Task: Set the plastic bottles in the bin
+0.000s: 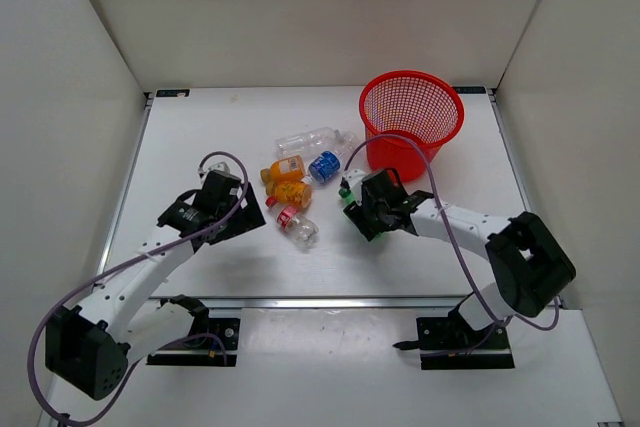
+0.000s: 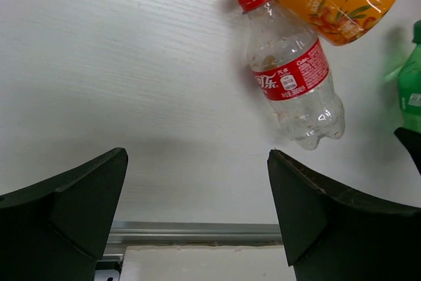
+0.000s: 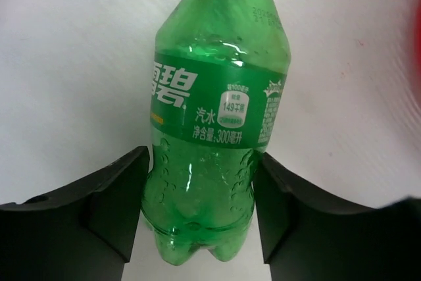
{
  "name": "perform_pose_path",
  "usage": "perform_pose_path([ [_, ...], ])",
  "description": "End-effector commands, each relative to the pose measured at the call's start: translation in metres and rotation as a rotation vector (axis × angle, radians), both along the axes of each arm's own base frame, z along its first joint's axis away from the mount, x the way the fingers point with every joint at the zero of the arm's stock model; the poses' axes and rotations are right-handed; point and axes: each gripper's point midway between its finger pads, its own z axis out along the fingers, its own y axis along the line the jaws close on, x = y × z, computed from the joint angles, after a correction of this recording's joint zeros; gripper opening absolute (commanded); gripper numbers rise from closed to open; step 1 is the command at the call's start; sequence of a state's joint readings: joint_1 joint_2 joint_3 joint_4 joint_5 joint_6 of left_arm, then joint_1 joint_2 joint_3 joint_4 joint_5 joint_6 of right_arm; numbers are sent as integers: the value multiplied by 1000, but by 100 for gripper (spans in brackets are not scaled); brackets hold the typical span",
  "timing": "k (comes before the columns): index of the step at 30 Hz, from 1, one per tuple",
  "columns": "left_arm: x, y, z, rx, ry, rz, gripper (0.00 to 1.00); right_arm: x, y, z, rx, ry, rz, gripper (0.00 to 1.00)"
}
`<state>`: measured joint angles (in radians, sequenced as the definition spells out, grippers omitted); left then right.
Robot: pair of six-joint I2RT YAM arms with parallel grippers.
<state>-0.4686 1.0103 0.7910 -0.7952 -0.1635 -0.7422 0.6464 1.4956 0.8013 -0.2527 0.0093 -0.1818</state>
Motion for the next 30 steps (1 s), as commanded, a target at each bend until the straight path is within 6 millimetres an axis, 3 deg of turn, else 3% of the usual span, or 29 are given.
perform_pose_path([
  [1,5,-15,-3,-41,-9,-10,99,6,25,53,85,-105,23,26],
  [3,9,-23,-2,-44,-17,-30,99,8,35,103,167,-203,38,24],
  [4,11,-28,-3,-40,-16,-43,99,9,39,118,188,-229,46,23],
  [5,13,-33,-4,-43,-14,-48,98,12,43,151,244,-298,55,23],
  [8,18,-51,-5,-54,-7,-80,99,30,35,243,394,-503,25,26],
  [11,24,-71,-8,-62,5,-110,99,56,10,308,440,-688,-34,28],
  [14,33,-99,-6,-86,-2,-142,99,99,-15,327,432,-744,-112,26],
  [15,33,-103,-10,-80,5,-142,99,113,-36,337,427,-769,-161,26],
  [18,45,-113,-15,-100,-5,-102,99,145,-51,324,446,-715,-213,26],
  [19,47,-117,-16,-119,-7,-98,99,156,-61,316,430,-707,-236,31],
  [21,52,-117,-22,-120,-4,-87,98,165,-68,313,423,-703,-276,55],
  [23,55,-115,-27,-113,0,-59,98,170,-74,307,409,-688,-314,65],
  [26,59,-115,-31,-101,-11,-40,99,168,-79,301,422,-687,-345,100],
  [30,57,-111,-47,-53,45,-52,97,162,-91,305,431,-680,-396,99],
])
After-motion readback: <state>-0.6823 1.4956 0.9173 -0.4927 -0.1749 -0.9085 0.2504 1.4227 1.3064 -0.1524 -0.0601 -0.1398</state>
